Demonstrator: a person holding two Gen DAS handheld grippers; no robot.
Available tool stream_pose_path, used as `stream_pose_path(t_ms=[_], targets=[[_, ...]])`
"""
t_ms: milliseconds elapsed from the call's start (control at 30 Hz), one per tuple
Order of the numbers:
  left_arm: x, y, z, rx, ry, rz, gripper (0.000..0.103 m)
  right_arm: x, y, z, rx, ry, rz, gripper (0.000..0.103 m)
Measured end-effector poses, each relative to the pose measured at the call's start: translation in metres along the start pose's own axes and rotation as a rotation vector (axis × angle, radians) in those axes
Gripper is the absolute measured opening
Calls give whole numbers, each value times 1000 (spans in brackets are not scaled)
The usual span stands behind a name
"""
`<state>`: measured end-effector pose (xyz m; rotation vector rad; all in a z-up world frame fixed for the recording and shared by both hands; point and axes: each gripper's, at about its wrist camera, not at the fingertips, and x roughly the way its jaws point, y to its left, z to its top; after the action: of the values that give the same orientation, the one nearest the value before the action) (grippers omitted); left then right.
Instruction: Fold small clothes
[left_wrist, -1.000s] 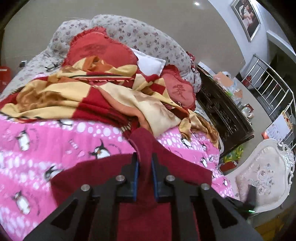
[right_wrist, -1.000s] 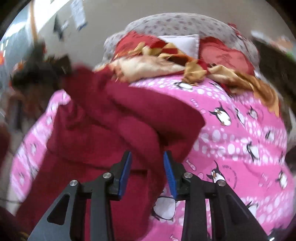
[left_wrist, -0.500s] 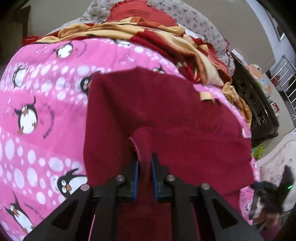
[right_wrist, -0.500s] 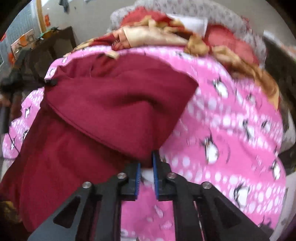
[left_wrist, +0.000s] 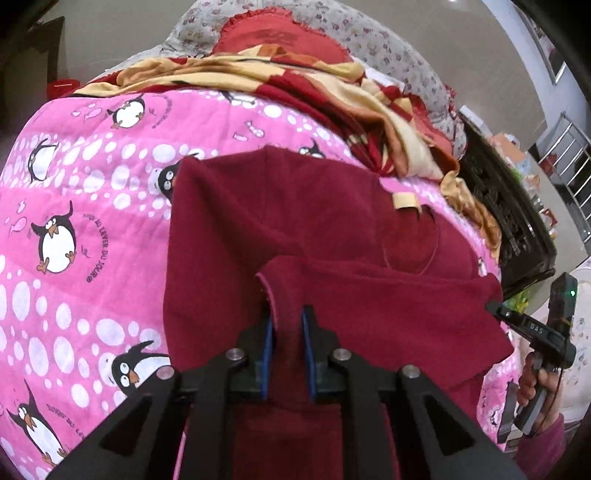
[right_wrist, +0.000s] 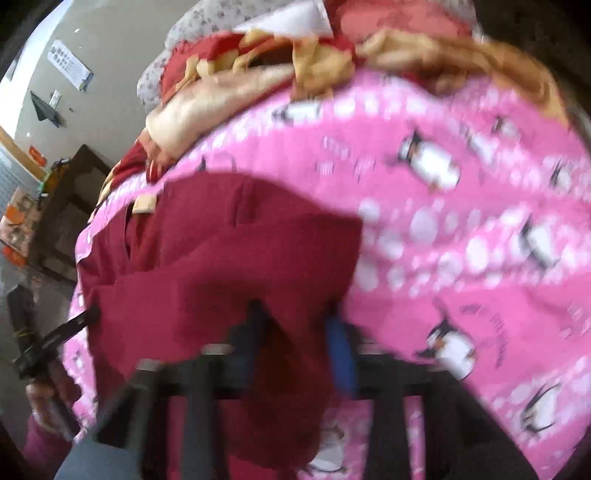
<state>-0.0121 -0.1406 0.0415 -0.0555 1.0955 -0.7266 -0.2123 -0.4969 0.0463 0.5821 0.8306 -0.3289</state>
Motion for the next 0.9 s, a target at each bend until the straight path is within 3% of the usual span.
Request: stream_pose_path(t_ms=[67, 100, 233, 367, 500, 600, 733, 800, 900], targets=[[6, -2, -5, 15, 15, 1, 19, -3, -2, -7, -33, -44, -91, 13], [11, -3, -8, 24, 29, 13, 19, 5, -6, -13, -37, -19, -133, 13], [10, -4, -11, 38, 26, 33, 22, -5, -18, -23, 49, -21, -104, 15], [6, -2, -9, 36, 14, 47, 26, -41, 12, -29, -56, -77, -44, 15], [9, -3, -13, 43, 11, 72, 28, -39, 45, -47, -223, -26, -38, 15], [13, -8, -16, 59, 5, 93, 30, -4, 31, -70, -244, 98, -162, 12], [10, -14, -17, 97, 8, 119, 31, -20, 23, -73, -190, 86, -105, 10], [5, -16, -16, 96, -5, 129, 33, -38, 28, -64, -188, 26, -93, 12], [-1, -19, -13, 90, -43, 147, 46, -48, 39, -46, -197, -65, -87, 16]])
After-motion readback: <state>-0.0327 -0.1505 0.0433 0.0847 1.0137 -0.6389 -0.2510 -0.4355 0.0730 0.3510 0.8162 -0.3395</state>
